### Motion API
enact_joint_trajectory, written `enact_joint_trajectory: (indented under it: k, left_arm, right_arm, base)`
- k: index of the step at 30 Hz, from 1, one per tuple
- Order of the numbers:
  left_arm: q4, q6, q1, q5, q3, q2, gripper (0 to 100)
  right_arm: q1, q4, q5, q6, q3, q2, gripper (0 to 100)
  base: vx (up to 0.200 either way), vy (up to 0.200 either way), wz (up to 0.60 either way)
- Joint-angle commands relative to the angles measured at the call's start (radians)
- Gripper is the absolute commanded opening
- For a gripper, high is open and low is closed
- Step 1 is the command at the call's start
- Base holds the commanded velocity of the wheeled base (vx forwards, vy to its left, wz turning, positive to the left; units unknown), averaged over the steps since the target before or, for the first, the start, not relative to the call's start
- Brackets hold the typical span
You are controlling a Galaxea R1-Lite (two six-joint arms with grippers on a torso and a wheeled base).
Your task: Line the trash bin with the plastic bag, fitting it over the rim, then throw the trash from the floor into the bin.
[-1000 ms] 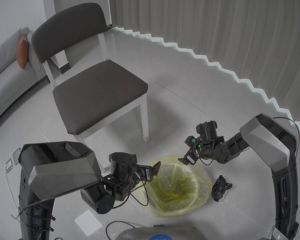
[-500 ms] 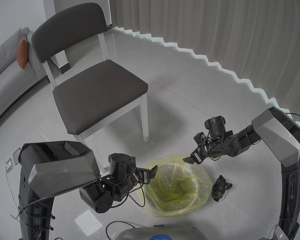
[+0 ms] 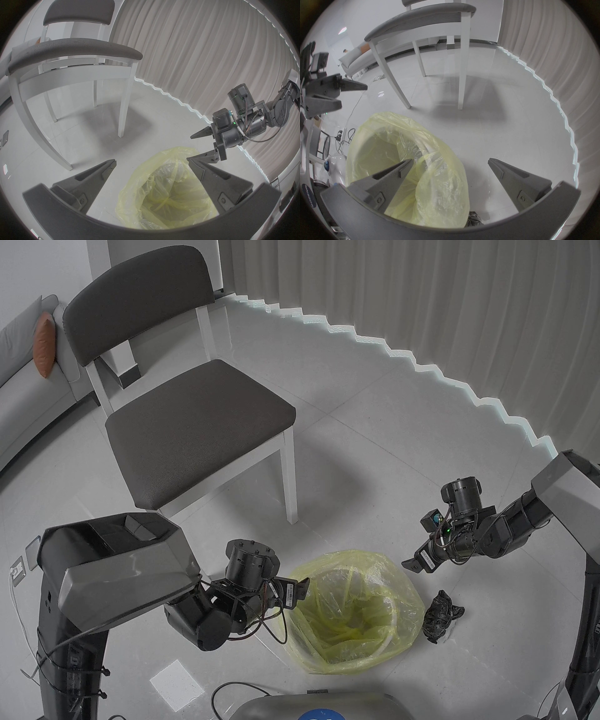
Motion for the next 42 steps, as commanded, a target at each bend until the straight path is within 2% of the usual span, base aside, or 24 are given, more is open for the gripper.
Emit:
enact_joint_trajectory:
  k: [1,6,20,33,42]
  left_arm:
    - [0.005,0.001,0.002,0.009,-0.013,-0.001,100]
    - [0.011,0.001,0.018,0.015,-0.024,0.026,100]
    - [-0.006,0.032,0.058,0.046,-0.070,0.124,100]
    - [-0.003,0.032,0.076,0.043,-0.130,0.186,100]
    - [0.011,0.032,0.087,0.034,-0.159,0.206,100]
  right_arm:
    - [0.002,-0.075,-0.001,-0.007,0.009,0.052,100]
    - [0.007,-0.138,-0.004,-0.010,0.014,0.106,100]
    - [0.022,-0.184,-0.004,-0.010,0.018,0.153,100]
    - [0.022,-0.188,-0.006,-0.008,-0.013,0.208,100]
    - [0.021,-0.175,-0.035,-0.011,-0.091,0.293,100]
  base:
    - [0.000,0.000,0.00]
    - [0.000,0.000,0.00]
    - [0.000,0.000,0.00]
    - [0.000,0.000,0.00]
    - [0.000,0.000,0.00]
